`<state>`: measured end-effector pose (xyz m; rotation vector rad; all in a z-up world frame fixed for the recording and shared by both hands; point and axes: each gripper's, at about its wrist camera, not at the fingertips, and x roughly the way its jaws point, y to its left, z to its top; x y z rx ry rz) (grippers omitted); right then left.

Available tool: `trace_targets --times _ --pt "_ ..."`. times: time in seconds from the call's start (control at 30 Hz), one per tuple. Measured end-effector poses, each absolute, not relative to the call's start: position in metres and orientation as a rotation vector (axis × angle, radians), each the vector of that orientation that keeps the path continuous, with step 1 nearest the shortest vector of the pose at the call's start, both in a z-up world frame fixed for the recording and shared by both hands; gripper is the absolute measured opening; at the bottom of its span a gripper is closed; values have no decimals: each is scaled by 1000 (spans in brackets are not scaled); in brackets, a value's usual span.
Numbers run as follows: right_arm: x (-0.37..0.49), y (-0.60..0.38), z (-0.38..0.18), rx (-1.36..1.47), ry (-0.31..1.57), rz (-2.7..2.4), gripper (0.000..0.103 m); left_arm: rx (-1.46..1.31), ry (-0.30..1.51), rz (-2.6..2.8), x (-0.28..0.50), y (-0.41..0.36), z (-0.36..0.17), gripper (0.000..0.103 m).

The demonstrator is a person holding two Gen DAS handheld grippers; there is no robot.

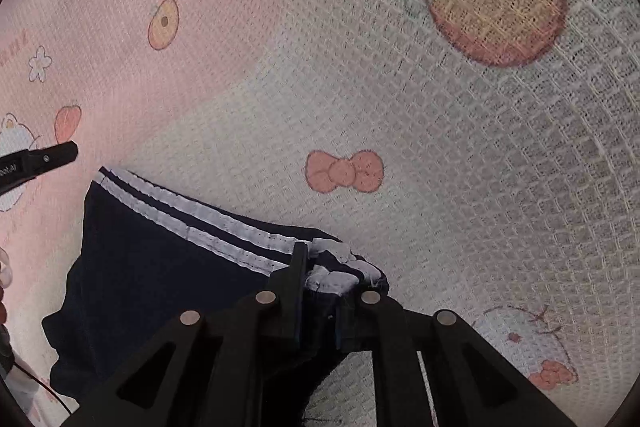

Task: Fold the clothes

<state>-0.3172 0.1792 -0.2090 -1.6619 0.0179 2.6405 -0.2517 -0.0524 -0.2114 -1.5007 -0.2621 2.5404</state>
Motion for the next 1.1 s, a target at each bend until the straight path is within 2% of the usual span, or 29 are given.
trace_targets --times 0.07,0.13,0.2,0.23,0.27,0.3,0.4,0.53,0.7,0.93,1.1 --pt "-314 179 -209 -1702 46 2635 58 -1511 -279 2512 -249 -54 -208 9" --pt "-309 182 -209 -1720 95 2627 61 -1534 -293 2485 -244 -57 -203 11" --pt "-304 190 -207 -1711 160 2613 62 -1551 -320 2453 -238 -61 -199 20" --pt "-301 194 -206 -1703 199 2603 63 -1554 -343 2433 -235 -63 -197 34" --pt "-299 200 -206 -1700 261 2594 65 -1557 -366 2414 -231 -66 -195 52" --pt "-298 208 -205 -1704 356 2592 66 -1551 -415 2389 -225 -70 -192 57" --pt "-294 229 -200 -1687 609 2570 66 -1549 -521 2342 -209 -80 -186 58" --pt "-277 253 -177 -1551 801 2595 67 -1568 -609 2313 -188 -89 -180 58" --pt "-239 265 -158 -1451 1047 2625 71 -1560 -609 2336 -160 -92 -174 58" --pt "-184 238 -141 -1522 987 2666 72 -1542 -682 2332 -115 -95 -162 58" --pt "-141 217 -123 -1529 911 2700 72 -1513 -576 2339 -80 -80 -150 58"
